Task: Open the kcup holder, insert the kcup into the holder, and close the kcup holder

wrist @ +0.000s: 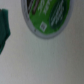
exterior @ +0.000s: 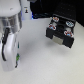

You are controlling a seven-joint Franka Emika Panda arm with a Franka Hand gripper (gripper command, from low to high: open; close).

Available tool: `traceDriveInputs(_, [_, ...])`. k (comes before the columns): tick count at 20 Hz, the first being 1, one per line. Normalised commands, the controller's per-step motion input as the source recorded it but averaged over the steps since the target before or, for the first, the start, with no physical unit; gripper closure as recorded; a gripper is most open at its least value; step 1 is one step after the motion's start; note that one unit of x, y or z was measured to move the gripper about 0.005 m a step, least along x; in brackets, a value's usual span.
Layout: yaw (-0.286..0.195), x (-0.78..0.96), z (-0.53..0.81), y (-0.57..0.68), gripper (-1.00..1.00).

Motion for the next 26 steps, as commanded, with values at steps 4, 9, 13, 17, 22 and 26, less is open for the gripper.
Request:
traceDriveInputs(4, [-0.221,0.02,-0.22,-0.05,-1.0])
traceDriveInputs(9, [-0.159,0.1,-0.09,-0.04,-1.0])
traceDriveInputs(13, [-0.142,0.09,-0.04,-0.08,-1.0])
traceDriveInputs(17, [-0.096,0.09,0.04,-0.04,1.0])
traceDriveInputs(22, [-0.076,0.08,0.1,-0.02,1.0])
traceDriveInputs(26, [-0.07,0.08,0.14,-0.02,1.0])
